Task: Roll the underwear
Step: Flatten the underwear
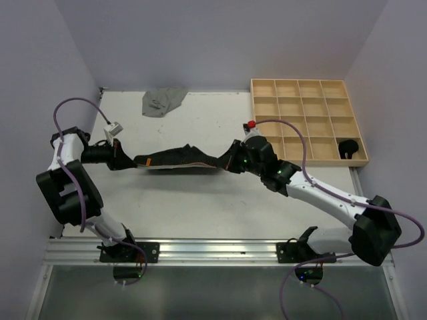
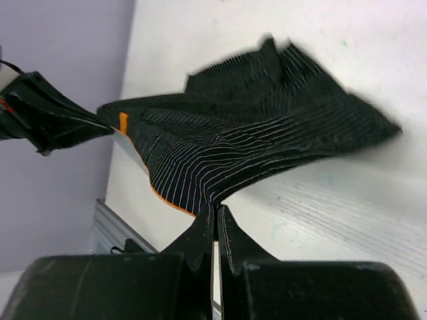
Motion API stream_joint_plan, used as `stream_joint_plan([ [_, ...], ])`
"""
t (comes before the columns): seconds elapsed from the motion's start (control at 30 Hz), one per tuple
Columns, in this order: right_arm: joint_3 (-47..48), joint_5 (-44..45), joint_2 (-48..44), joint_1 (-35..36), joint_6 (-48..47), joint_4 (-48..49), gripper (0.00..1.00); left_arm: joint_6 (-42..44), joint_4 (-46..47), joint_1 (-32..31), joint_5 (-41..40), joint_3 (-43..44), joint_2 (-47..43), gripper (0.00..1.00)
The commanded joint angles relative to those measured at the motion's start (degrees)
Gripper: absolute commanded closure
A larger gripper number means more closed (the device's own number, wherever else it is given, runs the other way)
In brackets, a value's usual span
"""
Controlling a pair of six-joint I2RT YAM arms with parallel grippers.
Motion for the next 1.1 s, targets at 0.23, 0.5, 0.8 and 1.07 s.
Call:
stream_joint_plan([
  [0.23,12.6,4.0,0.2,-3.6,-7.0,-7.6,1.00,-5.9,4.8,-2.7,13.4,4.7,-13.6,1.00],
  [0.5,45.2,-3.2,23.5,-17.0,-9.4,-11.2,1.00,-66.0,56.2,-10.8,4.8,16.0,-2.8,1.00],
  [0.8,57.6,-11.1,27.9,-19.6,-13.8,-22.7,1.00,-41.2,40.8,-10.8,8.6,23.8,-5.2,1.00],
  [1.07,39.1,-20.7,21.9,-19.6,-20.8,-33.6,0.76,7.4,-4.1,-10.7,-5.3,-1.6,-17.4,0.51],
])
